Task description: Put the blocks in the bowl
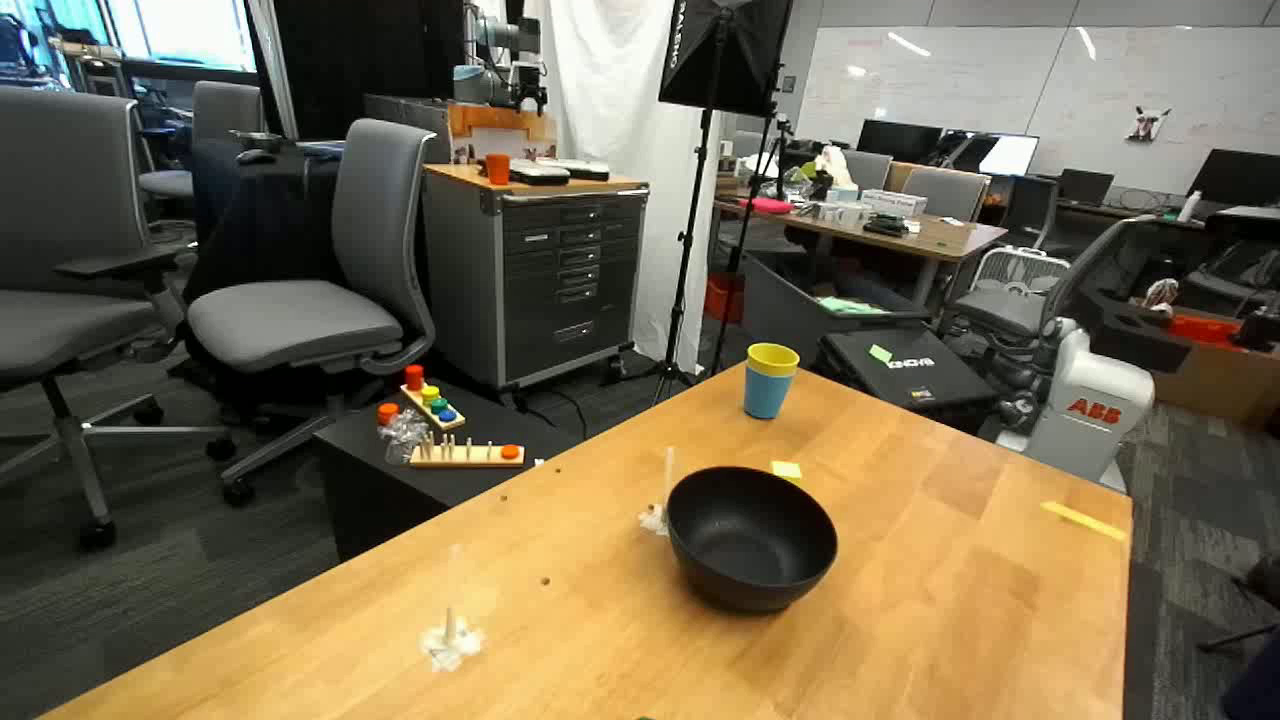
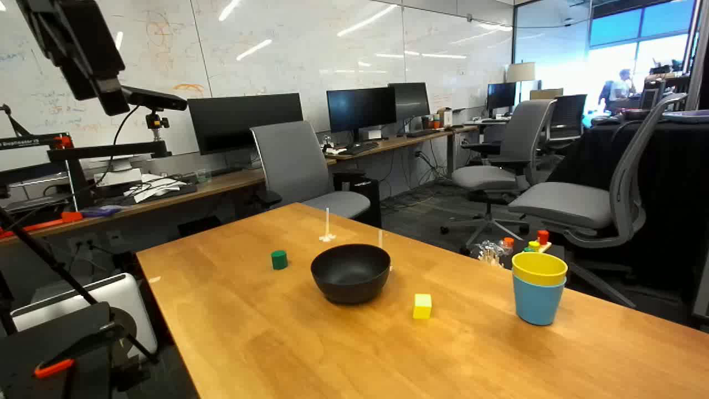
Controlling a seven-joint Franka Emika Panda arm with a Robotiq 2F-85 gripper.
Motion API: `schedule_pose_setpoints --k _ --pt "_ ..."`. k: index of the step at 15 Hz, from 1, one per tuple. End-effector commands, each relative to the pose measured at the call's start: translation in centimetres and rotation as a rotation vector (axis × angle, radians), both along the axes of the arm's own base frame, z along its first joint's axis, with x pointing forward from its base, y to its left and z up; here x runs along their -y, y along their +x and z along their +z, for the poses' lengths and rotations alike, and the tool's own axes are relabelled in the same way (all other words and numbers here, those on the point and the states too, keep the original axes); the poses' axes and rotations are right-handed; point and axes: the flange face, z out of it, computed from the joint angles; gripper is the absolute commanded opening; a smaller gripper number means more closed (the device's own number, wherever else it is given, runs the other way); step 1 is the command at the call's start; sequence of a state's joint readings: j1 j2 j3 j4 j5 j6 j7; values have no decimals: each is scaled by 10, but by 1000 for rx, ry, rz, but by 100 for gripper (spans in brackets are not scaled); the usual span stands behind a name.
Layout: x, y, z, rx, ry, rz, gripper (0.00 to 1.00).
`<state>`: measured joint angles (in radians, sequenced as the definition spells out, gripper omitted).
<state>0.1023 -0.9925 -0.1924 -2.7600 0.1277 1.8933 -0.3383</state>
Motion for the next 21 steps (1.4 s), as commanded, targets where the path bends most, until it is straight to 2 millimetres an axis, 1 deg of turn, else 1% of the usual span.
schedule_pose_setpoints --k 1,12,15,18,21 --pt "0 0 1 -1 0 0 100" --pt "0 0 1 -1 0 0 100" --pt "2 -2 8 39 0 -3 100" --pt "-5 3 16 88 39 -1 100" --pt "-18 12 17 117 66 -15 100"
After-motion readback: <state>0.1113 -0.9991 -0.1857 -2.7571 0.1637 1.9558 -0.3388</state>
